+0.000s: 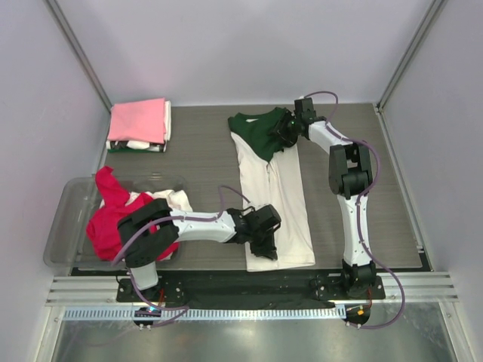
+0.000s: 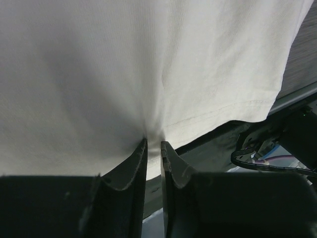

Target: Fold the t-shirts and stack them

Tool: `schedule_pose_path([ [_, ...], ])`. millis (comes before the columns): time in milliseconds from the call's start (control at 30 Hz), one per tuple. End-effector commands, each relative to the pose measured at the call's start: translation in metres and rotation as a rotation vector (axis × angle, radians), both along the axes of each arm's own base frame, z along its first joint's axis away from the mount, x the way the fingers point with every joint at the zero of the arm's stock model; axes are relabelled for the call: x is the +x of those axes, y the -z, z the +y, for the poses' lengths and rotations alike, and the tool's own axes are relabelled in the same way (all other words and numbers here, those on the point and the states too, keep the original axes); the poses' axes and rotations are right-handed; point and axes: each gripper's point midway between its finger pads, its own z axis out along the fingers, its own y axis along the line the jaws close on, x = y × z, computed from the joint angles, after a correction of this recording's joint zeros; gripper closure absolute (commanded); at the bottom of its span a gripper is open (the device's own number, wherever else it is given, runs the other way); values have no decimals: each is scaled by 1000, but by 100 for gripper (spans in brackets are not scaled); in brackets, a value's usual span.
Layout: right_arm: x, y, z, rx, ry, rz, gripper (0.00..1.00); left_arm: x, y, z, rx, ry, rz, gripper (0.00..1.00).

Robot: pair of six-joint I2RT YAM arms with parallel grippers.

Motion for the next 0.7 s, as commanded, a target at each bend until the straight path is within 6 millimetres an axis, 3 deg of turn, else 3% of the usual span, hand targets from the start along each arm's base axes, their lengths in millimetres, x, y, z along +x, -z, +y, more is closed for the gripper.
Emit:
schedule_pose_path([
  [0,-17,53,-28,-119,66,133,49,-4,4,13,86,33,6,82],
  [100,-11,38,-23,-90,66,109,46,2,-14,23,121,45,-51,82],
  [133,-7,27,-19,-72,59,89,44,7,-43,18,68,42,-95,82],
  [233,0,-17,-5,-12,28,21,38,21,-92,26,51,35,-211,78],
  [267,3,-46,-2,6,21,-28,37,26,-133,25,-12,35,-267,76],
  [333,3,-83,7,40,-6,-86,33,31,-180,22,-98,35,-339,68],
  [367,1,-119,8,57,-11,-144,32,33,-228,20,-210,20,-394,66],
  [433,-6,-155,8,71,-13,-201,30,30,-274,18,-341,18,-439,54],
  [467,-11,-170,6,74,-11,-220,29,33,-311,10,-479,3,-479,48],
  [500,-22,-211,3,83,-9,-287,29,27,-348,16,-604,-18,-495,41],
  [533,-34,-210,-1,73,-2,-277,28,23,-372,16,-698,-24,-508,38],
  [567,-43,-219,-5,71,3,-287,27,22,-413,14,-852,-47,-554,31],
  [600,-64,-257,-11,78,9,-353,27,18,-438,24,-945,-65,-575,16],
  [633,-79,-238,-16,53,18,-311,27,16,-458,28,-1022,-92,-567,10],
  [667,-93,-243,-22,42,27,-319,26,13,-485,34,-1118,-105,-589,5],
])
